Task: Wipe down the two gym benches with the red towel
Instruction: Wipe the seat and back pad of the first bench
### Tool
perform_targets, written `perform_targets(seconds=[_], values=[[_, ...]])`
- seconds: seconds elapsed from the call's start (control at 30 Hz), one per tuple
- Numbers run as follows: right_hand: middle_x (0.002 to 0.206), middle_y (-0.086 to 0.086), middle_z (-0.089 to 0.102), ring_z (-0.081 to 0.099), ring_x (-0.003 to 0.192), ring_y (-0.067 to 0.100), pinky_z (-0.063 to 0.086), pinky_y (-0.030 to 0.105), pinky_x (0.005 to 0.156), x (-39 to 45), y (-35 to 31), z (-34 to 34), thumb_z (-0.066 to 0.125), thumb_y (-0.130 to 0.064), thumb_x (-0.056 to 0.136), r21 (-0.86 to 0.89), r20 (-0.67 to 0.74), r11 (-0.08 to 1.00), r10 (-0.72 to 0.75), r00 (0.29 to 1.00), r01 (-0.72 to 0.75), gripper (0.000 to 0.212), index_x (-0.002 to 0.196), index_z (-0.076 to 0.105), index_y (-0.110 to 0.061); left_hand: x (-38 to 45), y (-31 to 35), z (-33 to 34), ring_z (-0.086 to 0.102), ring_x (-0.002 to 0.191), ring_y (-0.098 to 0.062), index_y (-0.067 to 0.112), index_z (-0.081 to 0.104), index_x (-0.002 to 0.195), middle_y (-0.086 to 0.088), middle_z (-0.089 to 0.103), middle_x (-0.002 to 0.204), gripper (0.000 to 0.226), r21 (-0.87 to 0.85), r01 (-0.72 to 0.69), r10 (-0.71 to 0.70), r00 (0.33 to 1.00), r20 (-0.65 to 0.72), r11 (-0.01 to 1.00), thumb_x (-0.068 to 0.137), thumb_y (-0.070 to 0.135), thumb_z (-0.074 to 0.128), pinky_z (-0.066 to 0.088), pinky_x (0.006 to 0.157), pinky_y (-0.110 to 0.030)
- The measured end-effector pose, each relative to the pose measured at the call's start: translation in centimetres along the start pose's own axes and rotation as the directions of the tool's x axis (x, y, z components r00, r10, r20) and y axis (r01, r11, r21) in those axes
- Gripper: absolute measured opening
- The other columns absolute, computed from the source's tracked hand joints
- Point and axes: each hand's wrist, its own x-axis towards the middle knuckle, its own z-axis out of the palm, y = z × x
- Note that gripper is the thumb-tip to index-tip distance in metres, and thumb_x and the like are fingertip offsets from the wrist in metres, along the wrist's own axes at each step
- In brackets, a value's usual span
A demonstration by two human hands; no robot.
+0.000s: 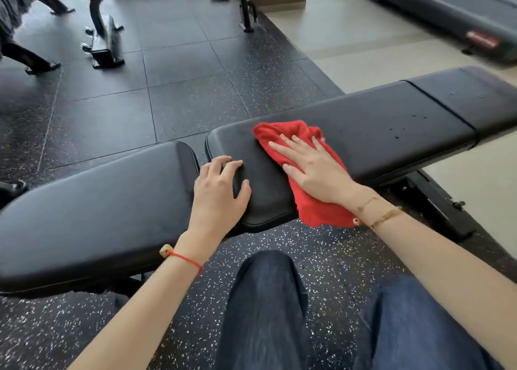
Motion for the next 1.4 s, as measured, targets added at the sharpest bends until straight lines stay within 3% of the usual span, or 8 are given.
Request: perform_targets(seconds=[0.1, 0.3, 0.47, 0.63, 0.87, 1.03, 1.2, 1.4], values=[[0.162, -0.008, 0.019, 0.013, 0.15, 0.015, -0.004, 0.041, 0.123, -1.2, 2.3, -0.6, 0.042, -0.031, 0.102, 0.012, -0.023, 0.999, 0.032, 0.999, -0.032, 0.053, 0.152, 0.026, -0.038, 0.7, 1.6, 0.4, 0.044, 0.128, -0.026, 0.016, 0.06, 0.128, -0.003, 0.055, 0.132, 0.038, 0.049, 0.036, -0.033, 0.998, -0.062, 0.998, 0.091, 0.026, 0.058, 0.036, 0.107, -0.04], [0.164, -0.003, 0.014, 0.011, 0.151, 0.021, -0.003, 0.048, 0.122, 5.0, 7.4, -1.9, 0.034, -0.034, 0.102, -0.03, -0.023, 0.96, 0.277, 0.961, -0.278, 0.052, 0.153, 0.022, -0.036, 1.9, 5.5, 3.5, 0.042, 0.13, -0.026, 0.017, 0.06, 0.127, -0.003, 0.054, 0.134, 0.036, 0.092, 0.116, -0.105, 0.988, -0.117, 0.989, 0.093, 0.025, 0.052, 0.029, 0.112, -0.042], [0.164, -0.003, 0.013, 0.009, 0.151, 0.02, -0.005, 0.045, 0.122, 5.3, 6.6, -1.3, 0.034, -0.033, 0.103, -0.018, 0.019, 0.998, 0.058, 0.998, -0.058, 0.052, 0.153, 0.021, -0.037, 2.5, 8.0, 5.9, 0.04, 0.13, -0.028, 0.018, 0.061, 0.122, -0.001, 0.055, 0.133, 0.032, 0.132, 0.27, -0.244, 0.952, -0.187, 0.954, 0.094, 0.029, 0.049, 0.024, 0.115, -0.048], [0.162, -0.008, 0.018, 0.012, 0.151, 0.015, -0.002, 0.043, 0.123, 0.7, 9.8, -2.1, 0.038, -0.033, 0.102, 0.011, 0.033, 0.983, -0.181, 0.983, 0.181, 0.053, 0.152, 0.023, -0.039, 2.4, 8.5, 6.7, 0.042, 0.129, -0.029, 0.016, 0.06, 0.12, -0.003, 0.055, 0.131, 0.031, 0.189, 0.298, -0.251, 0.938, -0.238, 0.935, 0.092, 0.026, 0.051, 0.027, 0.113, -0.051], [0.164, -0.003, 0.012, 0.009, 0.151, 0.021, -0.004, 0.047, 0.122, 6.7, 14.1, -3.3, 0.033, -0.034, 0.102, -0.027, 0.057, 0.999, 0.035, 0.998, -0.034, 0.052, 0.153, 0.02, -0.038, 2.5, 9.4, 6.7, 0.046, 0.126, -0.03, 0.016, 0.06, 0.115, -0.003, 0.059, 0.124, 0.029, 0.221, 0.318, -0.254, 0.927, -0.276, 0.922, 0.089, 0.023, 0.053, 0.032, 0.11, -0.052], [0.163, -0.005, 0.016, 0.013, 0.151, 0.02, -0.004, 0.044, 0.121, 5.1, 8.9, -1.6, 0.036, -0.036, 0.101, -0.023, 0.052, 0.977, -0.211, 0.976, 0.212, 0.053, 0.153, 0.023, -0.037, 2.4, 9.3, 6.8, 0.049, 0.123, -0.028, 0.017, 0.062, 0.112, -0.001, 0.061, 0.122, 0.026, 0.192, 0.311, -0.242, 0.918, -0.313, 0.931, 0.087, 0.022, 0.055, 0.033, 0.11, -0.052], [0.161, -0.01, 0.02, 0.015, 0.15, 0.016, -0.001, 0.042, 0.123, 0.5, 12.0, -2.4, 0.038, -0.035, 0.101, -0.009, 0.035, 0.945, -0.328, 0.944, 0.328, 0.052, 0.152, 0.025, -0.039, 2.2, 9.0, 6.8, 0.05, 0.125, -0.025, 0.019, 0.064, 0.114, 0.0, 0.062, 0.124, 0.027, 0.178, 0.289, -0.222, 0.92, -0.323, 0.94, 0.088, 0.023, 0.056, 0.034, 0.111, -0.05], [0.164, -0.006, 0.012, 0.009, 0.151, 0.019, -0.006, 0.043, 0.122, 4.2, 17.6, -4.3, 0.032, -0.035, 0.103, -0.012, 0.064, 0.998, -0.065, 0.996, 0.066, 0.052, 0.153, 0.02, -0.039, 2.2, 9.0, 6.8, 0.05, 0.125, -0.025, 0.018, 0.063, 0.116, -0.001, 0.062, 0.124, 0.028, 0.197, 0.288, -0.217, 0.924, -0.315, 0.937, 0.089, 0.022, 0.055, 0.035, 0.111, -0.048]])
